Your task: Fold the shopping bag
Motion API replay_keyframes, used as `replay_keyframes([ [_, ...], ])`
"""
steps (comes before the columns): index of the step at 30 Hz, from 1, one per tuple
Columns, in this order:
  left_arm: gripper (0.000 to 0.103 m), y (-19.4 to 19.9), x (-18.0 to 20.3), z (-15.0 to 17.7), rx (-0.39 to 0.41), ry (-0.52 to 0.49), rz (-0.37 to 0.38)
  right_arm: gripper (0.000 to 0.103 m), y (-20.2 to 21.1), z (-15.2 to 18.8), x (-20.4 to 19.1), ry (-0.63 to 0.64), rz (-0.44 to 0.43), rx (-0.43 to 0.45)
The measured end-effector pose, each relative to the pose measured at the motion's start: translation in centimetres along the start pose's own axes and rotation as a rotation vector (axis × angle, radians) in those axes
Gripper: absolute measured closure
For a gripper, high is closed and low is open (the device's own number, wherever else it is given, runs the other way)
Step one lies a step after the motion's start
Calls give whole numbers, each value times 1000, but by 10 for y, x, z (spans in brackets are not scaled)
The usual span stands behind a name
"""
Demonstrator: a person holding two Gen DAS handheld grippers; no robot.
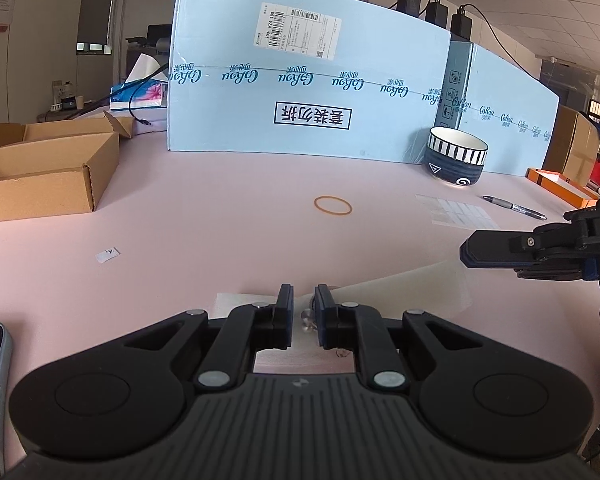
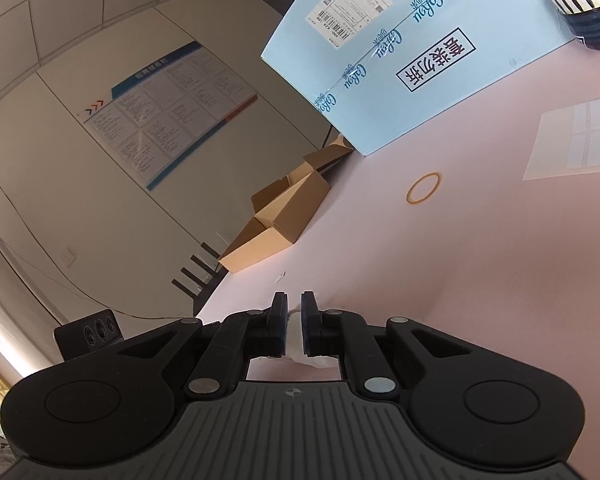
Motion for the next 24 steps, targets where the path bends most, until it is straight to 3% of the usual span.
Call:
replay_keyframes([
  [4,92,5,-6,-2,5,25,-12,91,4,2,4,4,39,0],
  [5,90,8,-9,-3,11,34,-19,85,6,3,5,4,52,-1],
  [6,87,12,-12,-4,19,41,-22,80,7,3,7,0,63,2],
  [7,84,15,-15,-5,27,48,-23,68,8,4,7,-4,66,3],
  [8,76,18,-17,-6,33,57,-23,62,8,4,8,-3,72,2],
  [10,62,23,-20,-7,46,66,-12,62,8,4,7,6,84,-1],
  [12,60,26,-19,-7,52,41,-11,60,7,5,4,14,84,-7],
  [15,60,28,-18,-3,51,-9,-29,55,4,8,-2,29,80,-28],
  [20,57,37,-23,1,68,-184,-74,38,-10,17,-17,98,110,-134],
  [24,50,44,-32,-1,91,-315,-124,38,-23,27,-27,126,116,-226],
])
Point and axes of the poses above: each gripper's, at about its wrist camera, not at the fingertips, and y roughly against the way its jaws point, x to its right, z to its underside, the point moved 3 cm from there along -y, roughly the way its jaws point, and after that the axes turned 10 degrees about -z, right-handed, at the moved point
